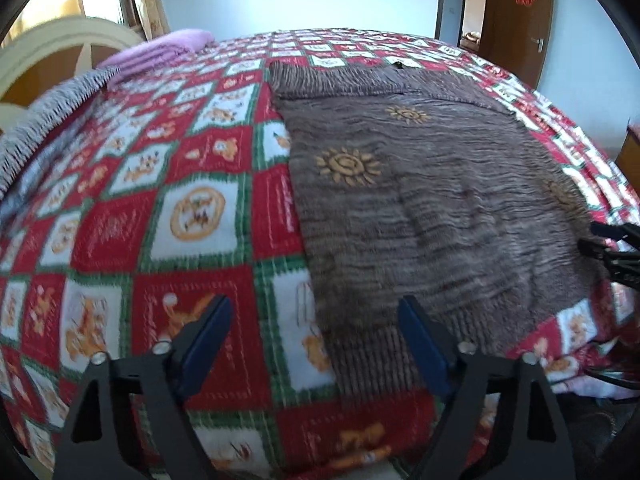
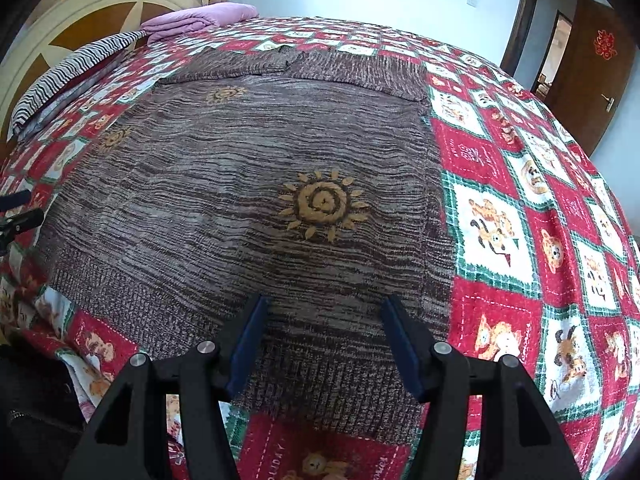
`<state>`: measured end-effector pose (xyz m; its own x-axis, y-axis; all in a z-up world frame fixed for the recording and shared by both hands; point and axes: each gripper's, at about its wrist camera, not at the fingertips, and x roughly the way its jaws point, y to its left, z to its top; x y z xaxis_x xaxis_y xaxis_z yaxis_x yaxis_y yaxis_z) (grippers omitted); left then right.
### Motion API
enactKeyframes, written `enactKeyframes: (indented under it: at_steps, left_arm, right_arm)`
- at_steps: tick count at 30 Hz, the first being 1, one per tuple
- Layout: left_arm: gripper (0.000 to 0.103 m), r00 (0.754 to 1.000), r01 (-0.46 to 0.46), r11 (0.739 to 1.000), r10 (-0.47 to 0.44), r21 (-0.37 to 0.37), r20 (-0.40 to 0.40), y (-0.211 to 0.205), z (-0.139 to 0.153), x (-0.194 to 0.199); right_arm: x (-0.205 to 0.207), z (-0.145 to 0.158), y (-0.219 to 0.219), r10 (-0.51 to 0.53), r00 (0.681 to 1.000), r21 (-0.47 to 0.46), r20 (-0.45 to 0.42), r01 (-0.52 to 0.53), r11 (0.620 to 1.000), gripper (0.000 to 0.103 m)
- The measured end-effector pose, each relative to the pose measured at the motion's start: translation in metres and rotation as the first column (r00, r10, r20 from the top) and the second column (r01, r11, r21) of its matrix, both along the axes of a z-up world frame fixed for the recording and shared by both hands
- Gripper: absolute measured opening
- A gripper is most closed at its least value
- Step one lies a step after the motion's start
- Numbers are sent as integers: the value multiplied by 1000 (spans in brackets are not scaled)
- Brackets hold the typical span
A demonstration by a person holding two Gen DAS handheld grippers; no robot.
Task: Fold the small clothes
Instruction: 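Close the left tool on the sweater hem edge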
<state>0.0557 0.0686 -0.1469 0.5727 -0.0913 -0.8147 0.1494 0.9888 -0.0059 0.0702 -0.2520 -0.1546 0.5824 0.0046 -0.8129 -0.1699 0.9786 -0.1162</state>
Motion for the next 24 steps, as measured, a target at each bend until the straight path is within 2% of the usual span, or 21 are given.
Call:
enactKeyframes:
  at_steps: [4,7,9,11,12,13,16,19,21,24]
  left_arm:
    - [64,999,27,998,-30,-62,-45,-1,-6,-4]
    - [62,994,29,996,-38,-87,-105,-3,-19,-2]
    - [61,995,29,997,-35,-69,-94,-7,-22,-3]
    - [46,996,40,998,-44,-50,-73,-12,-21,-6]
    - [21,996,61,996,-66,-64,-68,-14,-20,-8]
    - [10,993,82,993,-89,-90,-72,-14,-19,-9]
    - [9,993,105,993,-107,-50,-48,-19,-14,-14]
    - [8,994,108,992,-109,-68,-13,-13,-1,-16]
    - [8,994,114,991,-113,-76,9,-11,5,-17]
    - [8,993,119,990,-120,-81,-3,-12,0,-16]
  right_arm:
    - [-1,0,2,9,1000,-6,7,-9,1000,61]
    - [-1,-1,0,8,1000,0,11,-8,1000,61]
    - [0,-1,-2,3,1000,7,12,-3,1000,61]
    - [-1,1,-5,-2,1000,7,15,2,1000,61]
    - [-1,3,-7,-6,1000,5,20,6,1000,61]
    - [-3,7,-10,-11,1000,6,27,11,1000,61]
    - [-9,21,-25,-41,998,27,50,39,999,61]
    - [-21,28,-43,-83,995,45,54,81,996,61]
    - [-31,24,-53,-106,994,61,35,104,993,61]
    - [-41,14,-60,-110,994,105,-7,110,988,61]
